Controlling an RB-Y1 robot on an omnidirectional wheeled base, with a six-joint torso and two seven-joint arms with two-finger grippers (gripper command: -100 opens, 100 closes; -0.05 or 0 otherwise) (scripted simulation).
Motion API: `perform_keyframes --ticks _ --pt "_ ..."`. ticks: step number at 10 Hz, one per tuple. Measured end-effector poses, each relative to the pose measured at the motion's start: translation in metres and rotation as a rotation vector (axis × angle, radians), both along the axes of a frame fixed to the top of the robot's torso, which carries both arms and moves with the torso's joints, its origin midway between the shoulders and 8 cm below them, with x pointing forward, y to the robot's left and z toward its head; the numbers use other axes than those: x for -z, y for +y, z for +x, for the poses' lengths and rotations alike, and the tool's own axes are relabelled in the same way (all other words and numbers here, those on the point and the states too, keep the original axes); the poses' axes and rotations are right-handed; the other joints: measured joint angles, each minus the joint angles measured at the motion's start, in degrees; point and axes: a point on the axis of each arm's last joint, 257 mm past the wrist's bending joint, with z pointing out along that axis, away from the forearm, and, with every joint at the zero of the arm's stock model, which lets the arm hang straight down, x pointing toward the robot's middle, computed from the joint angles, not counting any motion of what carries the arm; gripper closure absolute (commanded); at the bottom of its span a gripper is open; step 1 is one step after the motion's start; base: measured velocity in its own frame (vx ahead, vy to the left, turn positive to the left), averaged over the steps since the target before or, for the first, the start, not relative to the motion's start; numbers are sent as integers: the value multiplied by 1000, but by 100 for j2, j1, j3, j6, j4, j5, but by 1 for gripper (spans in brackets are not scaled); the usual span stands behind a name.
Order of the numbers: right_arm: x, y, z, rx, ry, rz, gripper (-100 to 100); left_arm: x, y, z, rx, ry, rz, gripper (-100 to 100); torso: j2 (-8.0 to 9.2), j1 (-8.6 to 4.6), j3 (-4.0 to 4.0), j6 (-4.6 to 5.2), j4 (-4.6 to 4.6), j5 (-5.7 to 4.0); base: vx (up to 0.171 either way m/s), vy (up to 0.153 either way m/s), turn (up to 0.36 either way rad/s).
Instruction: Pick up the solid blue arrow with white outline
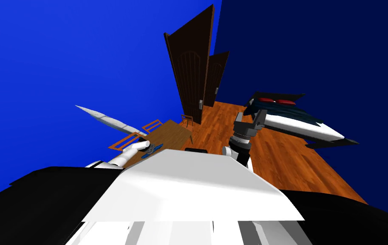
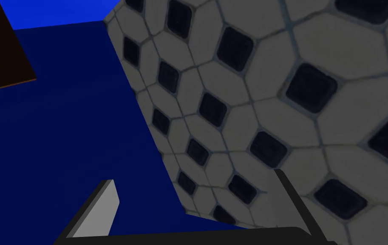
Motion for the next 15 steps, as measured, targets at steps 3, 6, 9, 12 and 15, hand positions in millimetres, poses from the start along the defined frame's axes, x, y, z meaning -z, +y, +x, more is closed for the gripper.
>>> perform_keyframes --ticks 3,6,9,12,15 --pt "0 0 0 0 0 0 0 7 3 -39 -110 -3 -29 100 -24 16 -11 27 0 44 -57 8 -318" --pt "0 0 0 0 0 0 0 13 3 -64 -130 14 -31 100 -39 47 -32 -17 -29 77 -14 -7 -82" --pt "0 0 0 0 0 0 0 15 4 -101 -215 19 -46 100 -27 68 -24 -8 -24 90 -59 1 -292" --pt "0 0 0 0 0 0 0 15 6 -145 -335 12 -59 100 -16 76 -17 8 -18 96 -77 -17 -434" --pt "0 0 0 0 0 0 0 9 10 -187 -431 13 -53 100 -19 84 -22 -5 -25 96 -53 -9 -261"
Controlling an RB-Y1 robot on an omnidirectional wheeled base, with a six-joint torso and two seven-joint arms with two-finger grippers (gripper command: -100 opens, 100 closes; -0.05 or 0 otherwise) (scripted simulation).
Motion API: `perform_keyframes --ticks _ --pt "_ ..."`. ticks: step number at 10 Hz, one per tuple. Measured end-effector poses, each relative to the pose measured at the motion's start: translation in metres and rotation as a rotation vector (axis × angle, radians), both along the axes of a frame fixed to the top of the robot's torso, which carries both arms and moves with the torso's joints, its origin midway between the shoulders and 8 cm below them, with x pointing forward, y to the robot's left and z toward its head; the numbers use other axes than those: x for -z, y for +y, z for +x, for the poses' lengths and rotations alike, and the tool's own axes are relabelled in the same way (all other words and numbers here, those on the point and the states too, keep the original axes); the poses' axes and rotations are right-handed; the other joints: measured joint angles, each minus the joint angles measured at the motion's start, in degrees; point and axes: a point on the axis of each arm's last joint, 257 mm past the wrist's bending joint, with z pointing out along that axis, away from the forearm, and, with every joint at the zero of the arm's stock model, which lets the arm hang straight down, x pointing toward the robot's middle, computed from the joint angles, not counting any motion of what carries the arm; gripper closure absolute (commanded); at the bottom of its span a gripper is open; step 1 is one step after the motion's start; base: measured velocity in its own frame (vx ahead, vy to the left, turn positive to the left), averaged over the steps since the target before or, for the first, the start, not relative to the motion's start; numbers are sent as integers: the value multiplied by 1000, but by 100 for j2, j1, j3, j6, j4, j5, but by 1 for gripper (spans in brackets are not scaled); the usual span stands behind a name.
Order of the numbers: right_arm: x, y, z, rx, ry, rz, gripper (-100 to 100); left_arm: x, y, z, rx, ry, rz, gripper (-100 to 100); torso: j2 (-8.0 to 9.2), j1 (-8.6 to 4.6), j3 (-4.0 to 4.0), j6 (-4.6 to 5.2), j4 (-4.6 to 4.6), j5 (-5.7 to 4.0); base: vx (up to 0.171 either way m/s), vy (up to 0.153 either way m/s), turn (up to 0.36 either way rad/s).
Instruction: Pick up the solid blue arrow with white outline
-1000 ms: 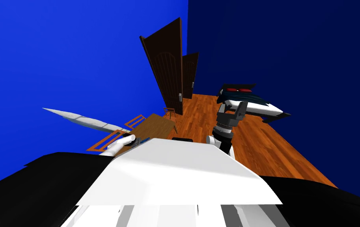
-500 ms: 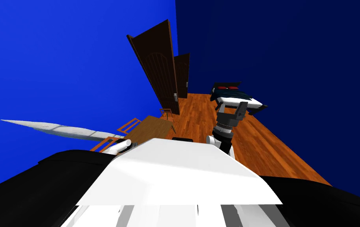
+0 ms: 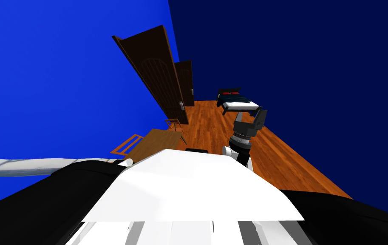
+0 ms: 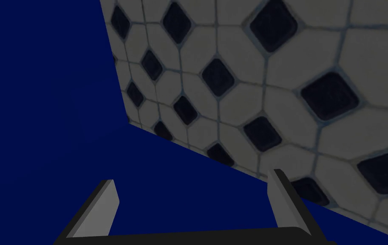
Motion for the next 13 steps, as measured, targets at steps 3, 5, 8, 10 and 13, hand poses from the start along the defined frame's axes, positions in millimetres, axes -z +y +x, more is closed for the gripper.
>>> perform_keyframes --ticks 3,5,8,10,13 --pt "0 0 0 0 0 0 0 -7 5 -48 -107 2 17 100 -3 -2 1 3 4 -6 -55 -20 -344" --pt "0 0 0 0 0 0 0 -16 11 -80 -171 11 29 100 -8 -3 -4 -4 1 -6 -53 -30 -358" --pt "0 0 0 0 0 0 0 -24 17 -111 -221 27 48 100 -22 4 -12 -29 -6 -3 -11 -2 -5" --pt "0 0 0 0 0 0 0 -28 17 -126 -261 25 56 100 -16 -2 -7 -11 1 -8 -59 -33 -389" --pt "0 0 0 0 0 0 0 -39 22 -146 -299 26 77 0 -27 3 -14 -30 -3 -5 -10 -4 -56"
